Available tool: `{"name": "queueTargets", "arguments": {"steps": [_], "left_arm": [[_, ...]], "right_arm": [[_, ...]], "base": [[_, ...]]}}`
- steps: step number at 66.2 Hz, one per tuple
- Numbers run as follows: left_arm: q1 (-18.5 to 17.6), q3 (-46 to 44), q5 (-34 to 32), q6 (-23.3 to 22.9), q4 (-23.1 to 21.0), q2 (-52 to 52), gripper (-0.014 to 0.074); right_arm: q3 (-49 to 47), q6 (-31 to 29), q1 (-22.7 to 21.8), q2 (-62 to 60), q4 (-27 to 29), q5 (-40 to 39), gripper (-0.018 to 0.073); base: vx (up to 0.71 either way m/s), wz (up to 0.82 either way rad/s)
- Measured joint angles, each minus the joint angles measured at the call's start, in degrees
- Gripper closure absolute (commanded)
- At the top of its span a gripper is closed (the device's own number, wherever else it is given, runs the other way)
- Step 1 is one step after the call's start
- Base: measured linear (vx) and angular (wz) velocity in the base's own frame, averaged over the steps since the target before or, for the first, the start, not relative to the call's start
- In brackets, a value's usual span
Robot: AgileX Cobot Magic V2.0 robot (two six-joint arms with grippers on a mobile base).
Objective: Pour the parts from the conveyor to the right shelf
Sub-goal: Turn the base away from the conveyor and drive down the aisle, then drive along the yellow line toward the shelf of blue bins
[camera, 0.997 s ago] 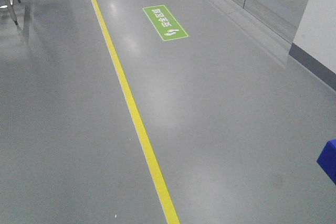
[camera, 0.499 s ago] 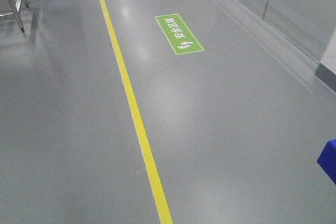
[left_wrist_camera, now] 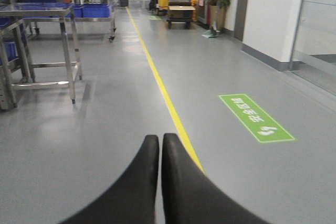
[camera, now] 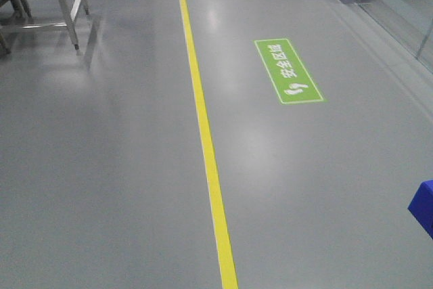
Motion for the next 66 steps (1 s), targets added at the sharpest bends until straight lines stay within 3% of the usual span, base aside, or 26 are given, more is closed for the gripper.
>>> {"name": "queueTargets", "arguments": {"steps": [66], "left_arm": [[0.0,0.0,0.0,0.0,0.0,0.0,0.0602]], "right_arm": [[0.0,0.0,0.0,0.0,0.0,0.0,0.0564]], "base": [[0.76,0.05]]}}
